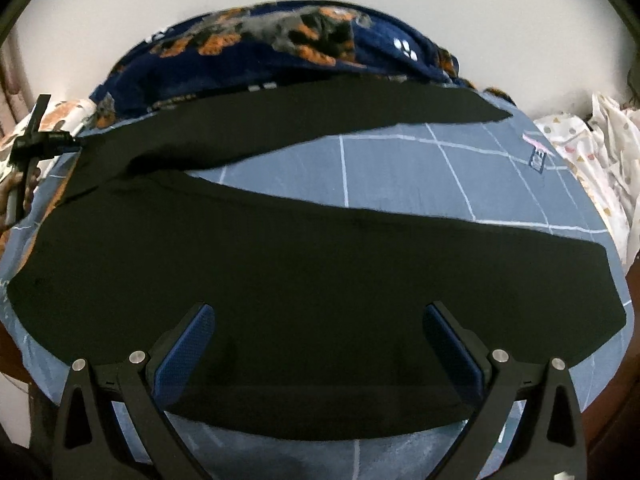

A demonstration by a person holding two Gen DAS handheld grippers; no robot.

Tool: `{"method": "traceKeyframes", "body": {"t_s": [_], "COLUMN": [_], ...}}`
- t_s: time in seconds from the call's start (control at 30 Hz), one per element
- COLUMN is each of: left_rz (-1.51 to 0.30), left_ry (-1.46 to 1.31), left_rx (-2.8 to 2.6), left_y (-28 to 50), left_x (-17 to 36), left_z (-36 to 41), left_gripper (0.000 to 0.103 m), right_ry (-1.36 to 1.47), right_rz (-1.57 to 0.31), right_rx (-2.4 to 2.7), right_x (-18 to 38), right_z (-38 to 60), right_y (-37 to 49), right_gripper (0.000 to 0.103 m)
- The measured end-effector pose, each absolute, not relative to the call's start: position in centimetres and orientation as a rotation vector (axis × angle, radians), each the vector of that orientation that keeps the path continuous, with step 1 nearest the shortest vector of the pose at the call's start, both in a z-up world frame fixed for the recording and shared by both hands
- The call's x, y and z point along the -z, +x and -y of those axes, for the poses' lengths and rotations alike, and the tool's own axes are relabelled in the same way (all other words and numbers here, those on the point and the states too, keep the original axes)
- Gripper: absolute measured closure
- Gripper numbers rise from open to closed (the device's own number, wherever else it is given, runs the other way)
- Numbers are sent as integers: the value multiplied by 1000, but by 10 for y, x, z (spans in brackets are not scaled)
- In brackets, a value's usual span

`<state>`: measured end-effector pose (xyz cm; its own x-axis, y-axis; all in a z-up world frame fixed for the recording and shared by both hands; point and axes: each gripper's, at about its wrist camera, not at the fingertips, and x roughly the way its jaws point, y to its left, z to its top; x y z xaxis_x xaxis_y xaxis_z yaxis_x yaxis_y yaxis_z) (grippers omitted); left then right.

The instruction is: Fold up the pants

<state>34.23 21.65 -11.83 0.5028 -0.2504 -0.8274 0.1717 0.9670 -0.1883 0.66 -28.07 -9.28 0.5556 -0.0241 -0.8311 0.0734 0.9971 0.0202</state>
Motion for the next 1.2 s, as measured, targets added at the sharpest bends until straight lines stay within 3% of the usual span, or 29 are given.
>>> {"method": "traceKeyframes", "body": {"t_s": [0.2,0.3,0.4,0.83,0.97,1.2], "left_rz": [-1001,-991,-983,-899,-901,-970], "left_ry": [-12,-109,-145,33,10,-18], "left_rx": [327,356,356,322,314,283], "left_y": [355,354,345,301,308,324], "left_x": [128,126,124,101,106,127], "left_z": [-204,-214,-215,-184,-194,-206], "left_gripper": [69,86,93,91,76,78], "right_ry": [59,47,37,64,56,84], "right_rz": [-1015,-1012,-1000,-960,-967,-985], "right_rx": [60,49,39,12,8,15], "right_x": [101,99,95,80,83,88], "right_z": [278,273,269,263,262,266], "right_y": [16,20,22,29,26,30], "right_gripper": [0,0,0,0,0,0]}}
